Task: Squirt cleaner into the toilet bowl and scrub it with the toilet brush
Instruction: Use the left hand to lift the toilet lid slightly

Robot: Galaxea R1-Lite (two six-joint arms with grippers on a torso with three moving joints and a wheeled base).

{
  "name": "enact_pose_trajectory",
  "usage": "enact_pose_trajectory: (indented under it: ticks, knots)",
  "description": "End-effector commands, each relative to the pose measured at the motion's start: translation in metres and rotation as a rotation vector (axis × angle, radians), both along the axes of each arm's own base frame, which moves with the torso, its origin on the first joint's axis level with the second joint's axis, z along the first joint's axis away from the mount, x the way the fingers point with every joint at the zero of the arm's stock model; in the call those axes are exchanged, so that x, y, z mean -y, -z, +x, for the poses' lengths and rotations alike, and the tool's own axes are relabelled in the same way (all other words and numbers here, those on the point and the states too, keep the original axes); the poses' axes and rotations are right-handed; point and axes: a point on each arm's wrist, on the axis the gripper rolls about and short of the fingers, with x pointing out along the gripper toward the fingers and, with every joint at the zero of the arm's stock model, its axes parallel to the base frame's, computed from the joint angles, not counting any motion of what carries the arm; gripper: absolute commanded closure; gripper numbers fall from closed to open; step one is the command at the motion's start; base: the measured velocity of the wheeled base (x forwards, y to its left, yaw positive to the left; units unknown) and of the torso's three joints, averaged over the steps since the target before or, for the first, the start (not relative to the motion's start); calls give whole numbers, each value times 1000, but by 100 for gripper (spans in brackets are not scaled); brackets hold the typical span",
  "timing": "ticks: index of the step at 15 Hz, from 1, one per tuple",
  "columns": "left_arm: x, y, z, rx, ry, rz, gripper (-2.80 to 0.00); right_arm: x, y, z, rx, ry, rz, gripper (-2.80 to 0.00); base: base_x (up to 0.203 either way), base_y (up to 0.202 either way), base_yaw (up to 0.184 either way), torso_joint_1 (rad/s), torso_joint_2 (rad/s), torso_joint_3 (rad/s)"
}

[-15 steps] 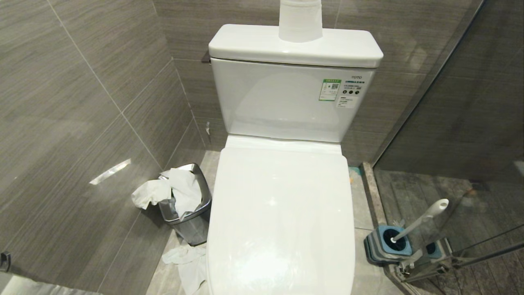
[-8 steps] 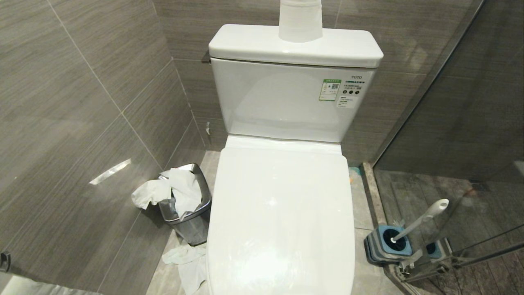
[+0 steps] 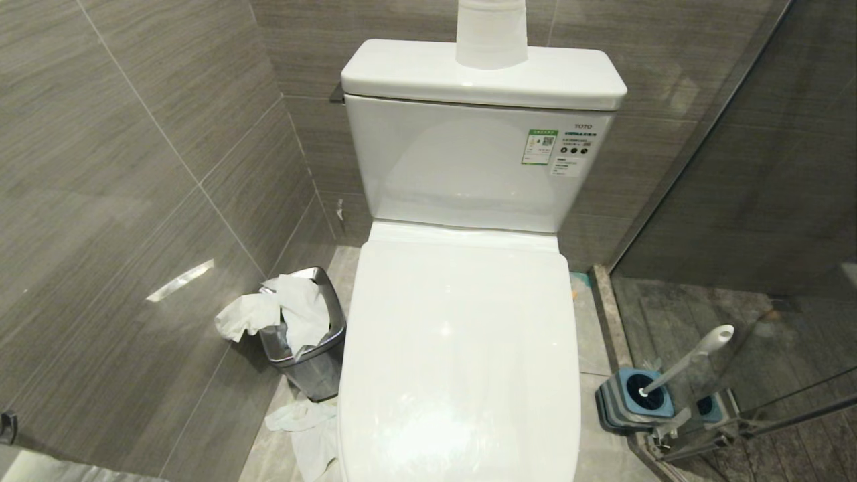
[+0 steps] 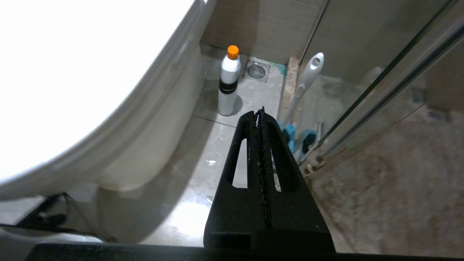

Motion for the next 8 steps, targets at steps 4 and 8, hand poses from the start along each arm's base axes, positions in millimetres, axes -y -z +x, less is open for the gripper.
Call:
enact_pose_trajectory:
  ticks: [4,8]
  knots:
    - [0,0,0,-2,-7,-68,0,1,1,0,-3,23,81,0,0,0,0,0,0,0]
    - [0,0,0,-3,-9,-80,0,1,1,0,-3,26,83,0,0,0,0,0,0,0]
